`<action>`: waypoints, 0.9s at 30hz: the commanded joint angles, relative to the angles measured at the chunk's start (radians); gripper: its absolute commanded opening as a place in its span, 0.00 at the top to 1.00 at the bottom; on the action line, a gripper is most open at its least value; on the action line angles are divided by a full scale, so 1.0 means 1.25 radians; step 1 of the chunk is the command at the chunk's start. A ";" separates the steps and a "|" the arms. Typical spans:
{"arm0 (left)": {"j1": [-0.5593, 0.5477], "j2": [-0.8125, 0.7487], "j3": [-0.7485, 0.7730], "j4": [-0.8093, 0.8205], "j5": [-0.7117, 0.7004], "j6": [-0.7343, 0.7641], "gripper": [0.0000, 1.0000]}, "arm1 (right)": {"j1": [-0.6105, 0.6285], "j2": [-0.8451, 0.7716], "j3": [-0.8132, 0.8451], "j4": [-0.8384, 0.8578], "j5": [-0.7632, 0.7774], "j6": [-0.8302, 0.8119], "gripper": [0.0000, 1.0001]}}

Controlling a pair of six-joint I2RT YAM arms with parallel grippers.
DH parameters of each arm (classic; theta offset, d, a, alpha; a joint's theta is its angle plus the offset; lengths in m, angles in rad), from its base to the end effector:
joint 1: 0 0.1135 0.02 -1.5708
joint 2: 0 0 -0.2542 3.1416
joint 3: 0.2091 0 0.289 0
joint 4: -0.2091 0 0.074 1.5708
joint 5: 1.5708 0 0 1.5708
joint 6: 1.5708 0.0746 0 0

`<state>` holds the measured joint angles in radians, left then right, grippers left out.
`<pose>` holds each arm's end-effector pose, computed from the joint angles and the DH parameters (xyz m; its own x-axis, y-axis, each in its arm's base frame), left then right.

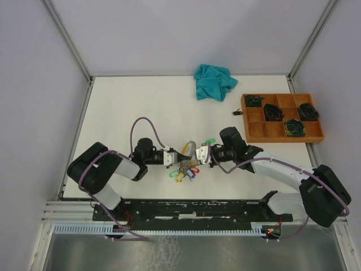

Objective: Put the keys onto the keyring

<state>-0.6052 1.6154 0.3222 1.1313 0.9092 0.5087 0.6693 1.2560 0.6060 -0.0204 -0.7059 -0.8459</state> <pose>0.2007 -0.2104 0.0927 0.3664 0.1104 -0.9239 0.9291 0.0097 0.3696 0.2093 0.2273 0.1506 0.3288 -0.4663 -0.8213 -0.9422 -0.1019 -0.3193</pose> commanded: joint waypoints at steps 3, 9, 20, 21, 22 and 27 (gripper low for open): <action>0.003 0.010 0.002 0.039 0.031 0.061 0.97 | 0.029 0.008 -0.004 0.071 0.062 -0.041 0.99; 0.003 0.010 0.004 0.036 0.034 0.062 0.97 | 0.033 0.004 -0.015 0.095 0.064 -0.039 0.99; 0.003 0.011 0.007 0.034 0.032 0.059 0.97 | 0.038 0.013 -0.009 0.093 0.045 -0.041 0.99; 0.002 0.011 0.005 0.034 0.030 0.058 0.97 | 0.039 0.013 -0.006 0.088 0.042 -0.041 1.00; 0.003 0.010 0.006 0.033 0.029 0.057 0.97 | 0.038 0.013 -0.005 0.082 0.039 -0.042 0.99; 0.002 0.011 0.007 0.033 0.026 0.055 0.97 | 0.038 0.009 -0.003 0.074 0.037 -0.041 0.99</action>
<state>-0.6052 1.6253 0.3222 1.1316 0.9257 0.5255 0.7116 1.2716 0.5892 0.0593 -0.6327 -0.8879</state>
